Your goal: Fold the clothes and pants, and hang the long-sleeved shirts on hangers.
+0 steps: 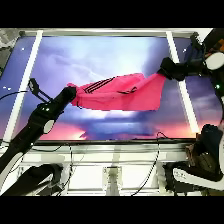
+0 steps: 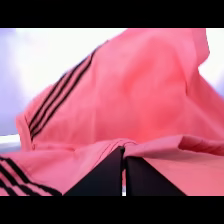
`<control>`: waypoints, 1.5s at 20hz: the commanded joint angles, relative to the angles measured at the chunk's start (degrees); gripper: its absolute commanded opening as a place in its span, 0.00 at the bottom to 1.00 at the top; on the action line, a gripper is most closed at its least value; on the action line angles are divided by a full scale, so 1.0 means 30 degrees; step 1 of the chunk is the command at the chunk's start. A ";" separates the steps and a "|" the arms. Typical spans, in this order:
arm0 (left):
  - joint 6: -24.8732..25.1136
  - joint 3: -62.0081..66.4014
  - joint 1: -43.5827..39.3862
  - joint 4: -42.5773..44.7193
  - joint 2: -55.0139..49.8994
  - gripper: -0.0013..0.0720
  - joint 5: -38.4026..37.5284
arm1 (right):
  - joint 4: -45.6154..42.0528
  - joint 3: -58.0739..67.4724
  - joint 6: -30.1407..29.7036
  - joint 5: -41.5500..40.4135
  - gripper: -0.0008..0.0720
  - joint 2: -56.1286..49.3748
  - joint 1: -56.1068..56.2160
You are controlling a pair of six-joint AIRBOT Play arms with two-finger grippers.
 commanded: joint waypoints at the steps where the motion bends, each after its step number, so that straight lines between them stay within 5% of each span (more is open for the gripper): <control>1: -0.0364 0.0729 0.0474 -0.0386 -0.1647 0.05 0.2069 | 0.0029 0.2608 0.0102 -0.0444 0.02 -0.2455 0.0175; 13: -0.0350 0.0954 0.1202 -0.2455 -0.4320 0.05 0.2994 | 0.0095 0.6084 0.2688 -0.3264 0.02 -0.7045 0.1333; 24: -0.0364 0.0962 0.1938 -0.4371 -0.6623 0.05 0.4860 | 0.0299 1.0848 0.3089 -0.1588 0.02 -1.1074 0.1472; 28: -0.0357 0.0962 0.1938 -0.4371 -0.7701 0.05 0.7023 | 0.0780 1.0841 0.3024 -0.4051 0.03 -1.2014 0.1654; 30: -0.0357 0.0991 0.2018 -0.4561 -0.8466 0.16 0.9063 | 0.1180 1.0848 0.3126 -0.7118 0.10 -1.2400 0.1894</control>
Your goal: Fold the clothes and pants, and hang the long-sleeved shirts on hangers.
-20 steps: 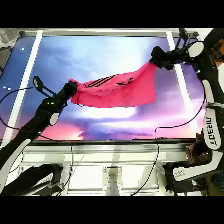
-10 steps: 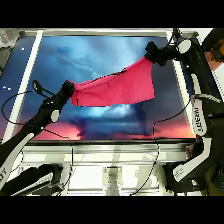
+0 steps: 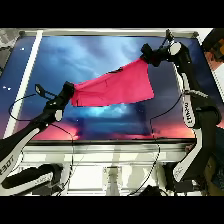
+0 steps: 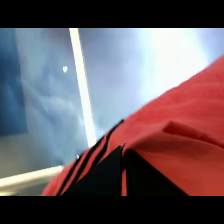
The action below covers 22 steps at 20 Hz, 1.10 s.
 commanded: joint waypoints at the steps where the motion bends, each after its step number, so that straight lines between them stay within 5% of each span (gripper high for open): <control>1: 0.0007 0.0087 0.0146 -0.1319 -0.1297 0.27 0.3402 | 0.0874 0.0080 0.0058 -0.4896 0.22 -0.0743 0.0342; 2: 0.0007 0.0160 0.0153 -0.2557 -0.1705 0.44 0.4146 | 0.1107 0.0080 0.0044 -0.5996 0.37 -0.0801 0.0474; 3: 0.0007 0.0233 0.0226 -0.3628 -0.1996 0.51 0.4466 | 0.1093 0.0087 0.0051 -0.6615 0.37 -0.0801 0.0503; 9: 0.0007 0.0342 0.1392 -0.3140 -0.2229 0.51 0.5486 | 0.0903 0.0124 -0.0124 -0.4750 0.46 -0.0576 -0.0270; 10: 0.0000 0.0335 0.1530 -0.2215 -0.2142 0.50 0.6594 | 0.0838 0.0131 -0.0175 -0.4095 0.34 -0.0350 -0.0627; 11: 0.0007 0.0335 0.1603 -0.1450 -0.1938 0.43 0.7861 | 0.0750 0.0146 -0.0160 -0.3322 0.03 -0.0036 -0.1122; 12: 0.0015 0.0342 0.1668 -0.0780 -0.1654 0.31 0.9012 | 0.0714 0.0146 -0.0342 -0.2718 0.03 0.0270 -0.1654; 13: 0.0007 0.0342 0.1763 0.0117 -0.1268 0.33 0.9836 | 0.0874 0.0146 -0.1035 -0.1792 0.02 0.0597 -0.2310; 16: 0.0000 0.0335 0.2062 0.3912 0.0517 0.51 0.9908 | 0.3432 0.0138 -0.4269 0.3111 0.02 0.1020 -0.4597; 18: -0.0423 0.0335 0.2047 0.5544 0.1858 0.51 0.9901 | 0.7410 0.0080 -0.7147 0.9041 0.03 0.0576 -0.6448; 19: -0.1224 0.0335 0.2047 0.6382 0.2499 0.51 0.9901 | 0.8510 0.0080 -0.7337 1.1919 0.06 0.0153 -0.7213; 20: -0.2098 0.0335 0.2040 0.7060 0.3045 0.51 0.9901 | 0.8393 0.0080 -0.7220 1.3653 0.35 -0.0233 -0.7664; 21: -0.2652 0.0335 0.2040 0.7767 0.3512 0.51 0.9901 | 0.7446 0.0073 -0.7038 1.4477 0.75 -0.0583 -0.7883; 22: -0.2783 0.0335 0.2040 0.8291 0.3942 0.51 0.9901 | 0.6003 0.0058 -0.6965 1.4637 0.81 -0.0801 -0.7876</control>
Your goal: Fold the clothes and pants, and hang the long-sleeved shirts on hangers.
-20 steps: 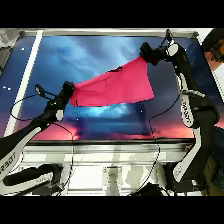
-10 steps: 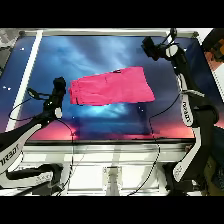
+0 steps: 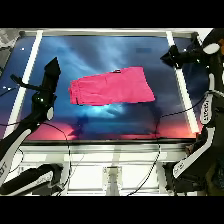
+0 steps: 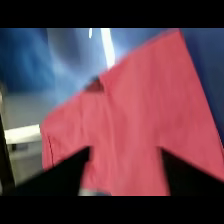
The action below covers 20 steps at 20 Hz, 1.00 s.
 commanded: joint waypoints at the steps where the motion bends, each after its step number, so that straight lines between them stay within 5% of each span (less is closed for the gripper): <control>1: -0.1392 0.0015 0.0015 0.2907 0.1756 0.51 0.0255 | -0.1552 -0.0175 -0.0678 0.4750 0.86 -0.0750 -0.0933; 2: -0.1413 0.0015 -0.0022 0.2943 0.2040 0.51 0.0255 | -0.2667 -0.0481 -0.0568 0.4634 0.96 -0.0787 -0.0736; 5: -0.2455 0.0015 -0.0168 0.2958 0.2412 0.51 0.0262 | -0.4408 -0.0787 -0.0444 0.4743 0.96 -0.1501 -0.0080; 20: -0.3111 0.0015 -0.0954 0.3089 0.2419 0.51 0.0262 | -0.1843 -0.0765 -0.0605 0.4306 0.95 -0.4838 0.0357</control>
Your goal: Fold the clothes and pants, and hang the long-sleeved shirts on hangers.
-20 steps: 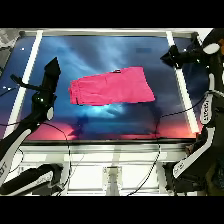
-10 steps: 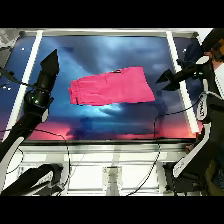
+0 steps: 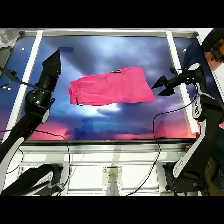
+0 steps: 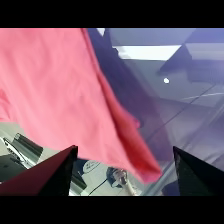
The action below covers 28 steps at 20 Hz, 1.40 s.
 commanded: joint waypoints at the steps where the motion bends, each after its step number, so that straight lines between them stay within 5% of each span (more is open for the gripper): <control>1: -0.0015 0.0015 -0.0262 0.0015 0.0007 0.51 0.0015 | 0.1078 0.0015 -0.0087 -0.0204 0.95 -0.0474 0.0277; 15: -0.0015 0.0015 -0.0663 0.0007 0.0015 0.51 0.0022 | 0.2412 0.0015 0.0095 -0.3395 0.92 -0.1151 0.3971; 17: -0.0015 0.0015 -0.0663 0.0007 0.0015 0.51 0.0022 | 0.2412 0.0015 0.0087 -0.3519 0.54 -0.1100 0.4065; 19: -0.0015 0.0015 -0.0663 0.0007 0.0015 0.51 0.0015 | 0.2404 0.0306 0.0430 -0.3220 0.42 -0.1027 0.4000; 22: -0.0015 0.0015 -0.0663 0.0000 0.0015 0.51 0.0015 | 0.2382 0.0707 0.1421 -0.3330 0.04 -0.0481 0.3738; 28: -0.0787 0.0015 -0.0663 -0.0007 0.0015 0.51 0.0168 | -0.0138 0.0707 0.3096 -0.3330 0.02 0.2011 0.2120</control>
